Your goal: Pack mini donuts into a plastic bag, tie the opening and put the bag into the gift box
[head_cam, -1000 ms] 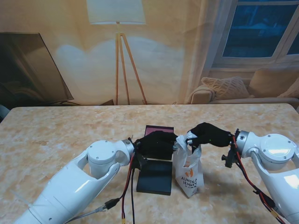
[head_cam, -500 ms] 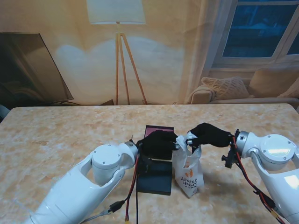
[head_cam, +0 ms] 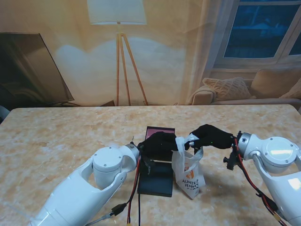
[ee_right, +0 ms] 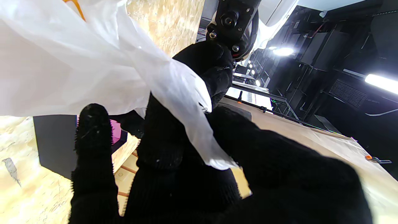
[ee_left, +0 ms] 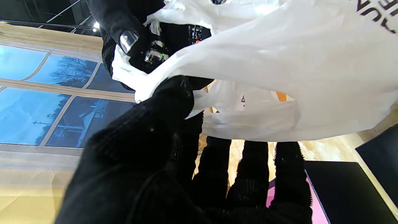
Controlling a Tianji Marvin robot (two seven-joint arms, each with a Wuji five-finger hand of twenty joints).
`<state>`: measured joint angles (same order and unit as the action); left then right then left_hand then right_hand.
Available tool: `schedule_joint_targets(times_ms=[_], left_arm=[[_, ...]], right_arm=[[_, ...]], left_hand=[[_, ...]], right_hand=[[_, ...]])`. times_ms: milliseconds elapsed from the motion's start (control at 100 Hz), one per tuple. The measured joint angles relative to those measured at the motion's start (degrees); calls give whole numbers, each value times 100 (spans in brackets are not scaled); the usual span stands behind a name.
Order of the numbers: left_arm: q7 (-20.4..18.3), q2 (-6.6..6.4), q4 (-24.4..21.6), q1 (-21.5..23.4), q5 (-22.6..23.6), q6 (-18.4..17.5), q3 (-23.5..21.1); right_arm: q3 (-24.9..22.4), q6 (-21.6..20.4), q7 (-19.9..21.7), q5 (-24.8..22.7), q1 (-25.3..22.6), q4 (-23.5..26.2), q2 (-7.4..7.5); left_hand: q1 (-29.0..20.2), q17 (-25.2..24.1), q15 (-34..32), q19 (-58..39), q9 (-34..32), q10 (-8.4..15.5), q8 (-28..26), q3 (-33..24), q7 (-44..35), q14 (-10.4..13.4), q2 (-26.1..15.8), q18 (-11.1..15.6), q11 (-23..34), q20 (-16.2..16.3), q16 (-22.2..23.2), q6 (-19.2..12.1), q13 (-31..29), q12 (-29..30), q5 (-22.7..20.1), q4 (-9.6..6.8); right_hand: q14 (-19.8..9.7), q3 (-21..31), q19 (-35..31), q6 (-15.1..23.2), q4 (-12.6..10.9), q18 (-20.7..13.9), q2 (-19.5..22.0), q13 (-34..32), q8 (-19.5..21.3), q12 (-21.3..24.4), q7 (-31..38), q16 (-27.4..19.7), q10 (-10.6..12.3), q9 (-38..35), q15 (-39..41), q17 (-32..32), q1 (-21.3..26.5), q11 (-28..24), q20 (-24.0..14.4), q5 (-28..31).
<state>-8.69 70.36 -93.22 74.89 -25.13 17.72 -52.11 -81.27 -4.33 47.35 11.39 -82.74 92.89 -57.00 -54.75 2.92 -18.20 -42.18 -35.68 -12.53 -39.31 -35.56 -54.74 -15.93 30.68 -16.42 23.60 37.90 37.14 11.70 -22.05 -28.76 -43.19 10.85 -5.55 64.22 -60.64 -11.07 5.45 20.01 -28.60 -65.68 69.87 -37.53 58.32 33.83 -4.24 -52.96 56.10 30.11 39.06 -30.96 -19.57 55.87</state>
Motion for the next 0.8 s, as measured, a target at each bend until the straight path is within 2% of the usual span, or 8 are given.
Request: schedule_joint_targets(times_ms=[150, 260, 300, 400, 460, 560, 690, 800], left_arm=[[47, 4, -20, 11, 8, 31, -12], [59, 6, -31, 18, 7, 61, -27], [59, 6, -31, 19, 7, 69, -30], [57, 6, -34, 21, -8, 86, -44], [57, 6, -39, 21, -8, 89, -54], [58, 6, -47, 22, -8, 89, -62], [61, 6, -49, 21, 9, 85, -62], [74, 5, -49, 20, 20, 83, -62]], right_arm=[[-18, -65, -38, -87, -28, 22, 1], [-78, -249, -203, -363, -105, 97, 2], [-99, -369, -270, -530, -136, 127, 5], [-134, -495, -257, -712, -182, 172, 36], [-157, -494, -210, -705, -205, 195, 56], [-203, -561, -196, -733, -252, 243, 77], [-255, -674, -245, -827, -312, 301, 85], [-308, -695, -231, -837, -345, 325, 91]], left_hand=[[-39, 8, -122, -94, 6, -145, -695, -132, 2, -118, -219, 0, 15, 0, 67, 343, 6, -68, 157, -162], [-21, 9, -126, -106, 22, -219, -1132, -285, 2, -134, -219, -1, 15, 5, 75, 475, 7, -74, 233, -170], [-14, 9, -177, -107, 89, -230, -1286, -362, 2, -180, -219, -2, 15, 7, 79, 534, 10, -76, 241, -170], [-6, 9, -180, -108, 148, -295, -1573, -430, -61, -200, -219, -4, 15, 25, 115, 611, 16, -81, 306, -171], [40, 9, -180, -108, 150, -319, -1694, -507, -80, -203, -219, -4, 15, 67, 124, 638, 20, -82, 312, -171], [43, 9, -181, -109, 214, -361, -1841, -525, -86, -254, -222, -4, 15, 70, 126, 674, 87, -82, 375, -171], [44, 0, -181, -111, 215, -366, -1981, -526, -86, -257, -284, -4, 7, 70, 126, 719, 87, -82, 386, -171], [44, -2, -181, -112, 215, -367, -2051, -526, -87, -257, -285, -5, 5, 71, 126, 723, 90, -82, 387, -172]], right_hand=[[19, 0, 3, 0, 0, 0, 0, 291, -244, 0, -30, 0, -3, 4, -406, -144, 1, 17, -3, -20], [213, 0, 43, 119, 392, 0, -21, 594, -670, -82, -160, 0, 25, 41, -851, -298, 7, 281, -56, -197], [251, -92, 66, 214, 407, 0, -22, 660, -808, -153, -228, 0, 99, 88, -936, -327, 7, 400, -65, -277], [316, -509, 100, 759, 615, 8, 27, 756, -1311, -372, -444, 0, 271, 88, -1204, -424, 7, 665, -120, -706], [318, -901, 139, 1638, 880, 10, -82, 873, -1662, -436, -558, 0, 413, 88, -1311, -469, 7, 771, -136, -1233], [313, -1369, 145, 2670, 867, 10, -148, 955, -1973, -236, -840, 0, 453, 282, -1392, -503, 34, 806, -179, -2005], [298, -2261, 203, 2755, 852, 10, -132, 1039, -2200, 106, -1120, 0, 459, 444, -1470, -560, -295, 789, -202, -2425], [296, -2859, 222, 2621, 486, 10, 290, 1174, -2128, 130, -1678, 0, 460, 576, -1551, -619, -772, 782, -267, -2491]])
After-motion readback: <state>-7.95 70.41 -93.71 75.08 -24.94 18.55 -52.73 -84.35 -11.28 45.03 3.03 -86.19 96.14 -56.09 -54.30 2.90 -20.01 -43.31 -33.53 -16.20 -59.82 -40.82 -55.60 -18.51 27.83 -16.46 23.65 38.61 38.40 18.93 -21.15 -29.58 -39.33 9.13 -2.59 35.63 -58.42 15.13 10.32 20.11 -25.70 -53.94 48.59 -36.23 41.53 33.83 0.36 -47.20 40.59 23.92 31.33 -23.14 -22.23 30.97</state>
